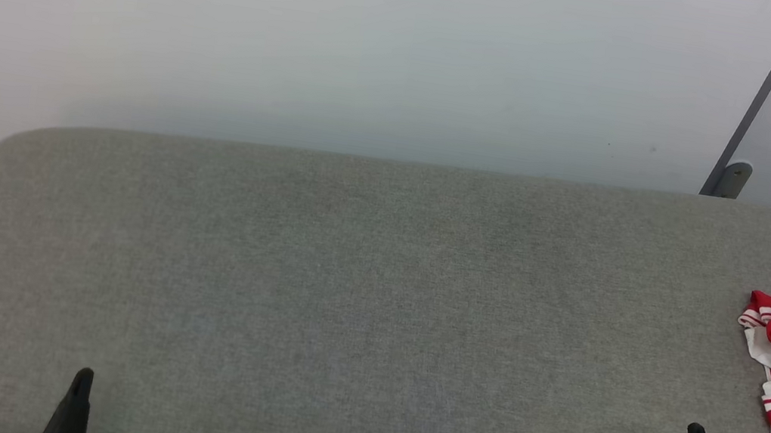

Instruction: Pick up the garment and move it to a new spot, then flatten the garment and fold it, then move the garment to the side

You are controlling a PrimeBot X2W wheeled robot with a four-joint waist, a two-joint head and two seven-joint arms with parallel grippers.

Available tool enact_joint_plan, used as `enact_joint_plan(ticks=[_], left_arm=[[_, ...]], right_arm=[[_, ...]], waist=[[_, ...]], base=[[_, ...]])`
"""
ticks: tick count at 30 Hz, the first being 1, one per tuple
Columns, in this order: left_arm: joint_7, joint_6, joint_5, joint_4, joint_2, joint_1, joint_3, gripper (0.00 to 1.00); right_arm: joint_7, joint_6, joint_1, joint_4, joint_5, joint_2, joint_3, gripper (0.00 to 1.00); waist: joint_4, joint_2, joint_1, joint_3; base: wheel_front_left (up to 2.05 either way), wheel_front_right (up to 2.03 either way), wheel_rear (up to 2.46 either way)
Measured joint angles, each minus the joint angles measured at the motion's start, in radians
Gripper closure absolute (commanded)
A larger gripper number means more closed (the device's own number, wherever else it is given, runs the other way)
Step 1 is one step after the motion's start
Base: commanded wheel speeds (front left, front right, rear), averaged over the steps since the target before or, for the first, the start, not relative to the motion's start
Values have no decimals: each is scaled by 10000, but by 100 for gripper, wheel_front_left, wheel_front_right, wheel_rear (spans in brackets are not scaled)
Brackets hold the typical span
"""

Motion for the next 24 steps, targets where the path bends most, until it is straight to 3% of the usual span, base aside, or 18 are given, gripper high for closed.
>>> enact_joint_plan(ticks=[24], left_arm=[[773,0,-2192,128,-541,-692,127,100]], right_arm=[[740,0,-357,-242,3258,98,-125,100]], waist=[[21,0,0,185]], base=[[0,0,0]])
